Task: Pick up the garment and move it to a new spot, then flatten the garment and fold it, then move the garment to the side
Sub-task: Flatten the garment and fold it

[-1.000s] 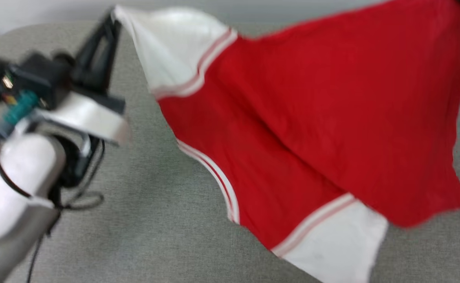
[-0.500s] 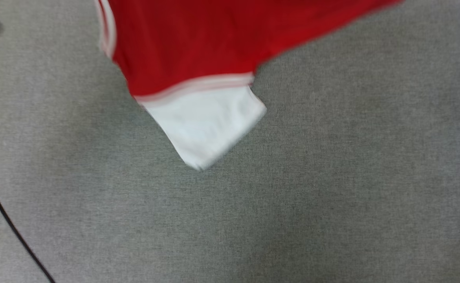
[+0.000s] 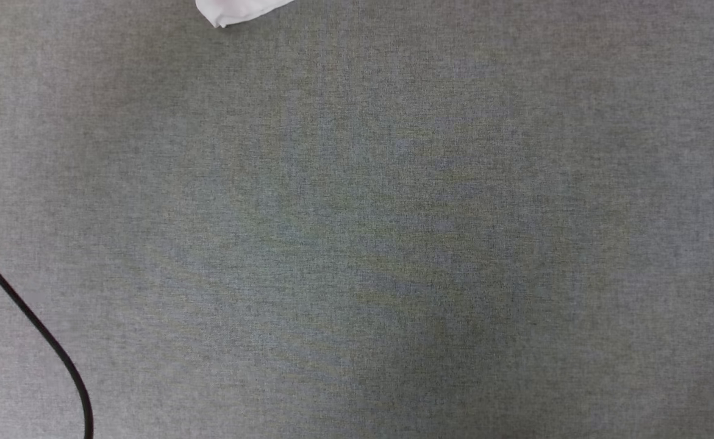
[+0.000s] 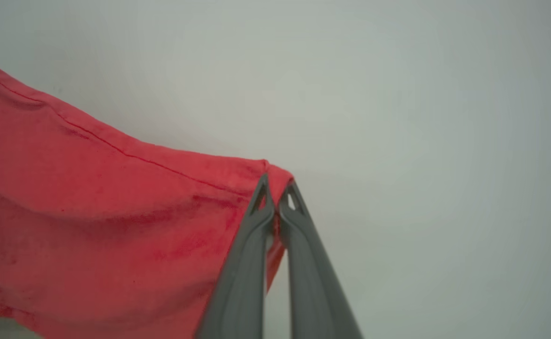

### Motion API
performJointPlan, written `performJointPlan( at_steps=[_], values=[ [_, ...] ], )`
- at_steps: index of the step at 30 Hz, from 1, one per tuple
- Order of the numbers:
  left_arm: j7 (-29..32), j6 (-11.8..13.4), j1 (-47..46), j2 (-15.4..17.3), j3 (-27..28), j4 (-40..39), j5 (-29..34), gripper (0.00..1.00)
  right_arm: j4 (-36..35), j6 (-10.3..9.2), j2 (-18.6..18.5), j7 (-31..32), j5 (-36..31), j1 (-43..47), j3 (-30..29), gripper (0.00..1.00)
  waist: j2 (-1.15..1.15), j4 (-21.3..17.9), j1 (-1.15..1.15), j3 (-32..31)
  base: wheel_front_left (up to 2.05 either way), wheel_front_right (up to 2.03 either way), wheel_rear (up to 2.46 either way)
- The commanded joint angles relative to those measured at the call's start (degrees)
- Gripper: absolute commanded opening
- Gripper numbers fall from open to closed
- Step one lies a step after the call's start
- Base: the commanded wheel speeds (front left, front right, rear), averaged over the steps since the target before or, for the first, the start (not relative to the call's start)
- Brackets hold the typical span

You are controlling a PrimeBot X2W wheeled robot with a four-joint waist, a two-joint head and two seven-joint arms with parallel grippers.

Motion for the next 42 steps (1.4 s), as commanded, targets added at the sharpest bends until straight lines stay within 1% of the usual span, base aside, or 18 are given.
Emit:
performJointPlan(
  at_steps=[1, 5, 9, 12, 17, 20, 23, 26, 35, 36, 42],
  values=[
    [-0.84, -0.33, 0.0, -0.39, -0.23, 1.23, -0.05, 0.0, 1.26, -0.04, 0.59, -0.8, 0.51, 0.06, 1.09, 0.0, 0.0, 0.02, -0.01, 0.15, 0.0, 0.0, 0.0],
    [-2.69, -0.8, 4.15, -1.21, -1.55, 4.34, -0.71, 0.0, 4.45, -0.04, 1.24, -3.22, 1.86, 3.85, 3.98, 0.0, 0.0, 0.03, -0.01, -0.49, 0.0, 0.0, 0.0],
    [-4.86, -1.09, 10.3, -1.36, -2.83, 6.11, -1.57, 0.0, 6.0, -0.04, 1.97, -5.72, 4.18, 8.92, 8.49, 0.0, 0.0, -0.36, -0.01, -1.66, 0.0, 0.0, 0.0],
    [-6.49, -0.56, 16.59, -1.03, -3.79, 6.63, -2.41, 0.0, 6.51, -0.04, 2.18, -7.8, 6.23, 13.85, 12.03, 0.0, 0.0, -0.51, -0.01, -2.79, 0.0, 0.0, 0.0],
    [-9.4, 1.24, 28.88, -0.62, -4.96, 5.42, -4.29, 0.0, 6.82, -0.04, 1.82, -11.22, 10.27, 21.46, 16.71, 0.0, 0.0, -0.75, -0.01, -5.57, 0.0, 0.0, 0.0],
    [-10.52, 3.42, 37.43, -0.34, -5.66, 2.76, -5.15, 0.0, 5.47, -0.04, 0.6, -12.43, 12.08, 26.31, 20.26, 0.0, 0.0, -0.92, -0.01, -7.58, 0.0, 0.0, 0.0],
    [-10.82, 5.87, 46.41, 0.78, -6.95, -1.06, -5.92, 0.0, 3.16, -0.04, -1.26, -13.2, 13.79, 31.15, 23.36, 0.0, 0.0, -0.98, -0.01, -9.57, 0.0, 0.0, 0.0],
    [-11.06, 8.87, 54.7, 2.24, -7.61, -5.49, -6.71, 0.0, 1.31, -0.04, -3.42, -13.94, 15.62, 36.59, 25.47, 0.0, 0.0, -0.8, -0.01, -11.7, 0.0, 0.0, 0.0],
    [-10.99, 16.09, 77.09, 5.62, -9.97, -16.1, -10.86, 0.0, -1.17, -0.04, -7.81, -17.57, 20.48, 52.6, 27.01, 0.0, 0.0, -0.45, -0.01, -19.76, 0.0, 0.0, 0.0],
    [-10.99, 16.09, 77.09, 5.62, -9.97, -16.1, -10.86, 0.0, -1.17, -0.04, -7.81, -17.57, 20.48, 52.6, 27.01, 0.0, 0.0, -0.45, -0.01, -19.76, 0.0, 0.0, 0.0],
    [-11.09, 19.8, 88.76, 7.17, -11.25, -21.01, -13.88, 0.0, -3.54, -0.04, -10.22, -19.58, 22.99, 63.34, 26.09, 0.0, 0.0, -0.09, -0.01, -25.08, 0.0, 0.0, 0.0]
  ],
)
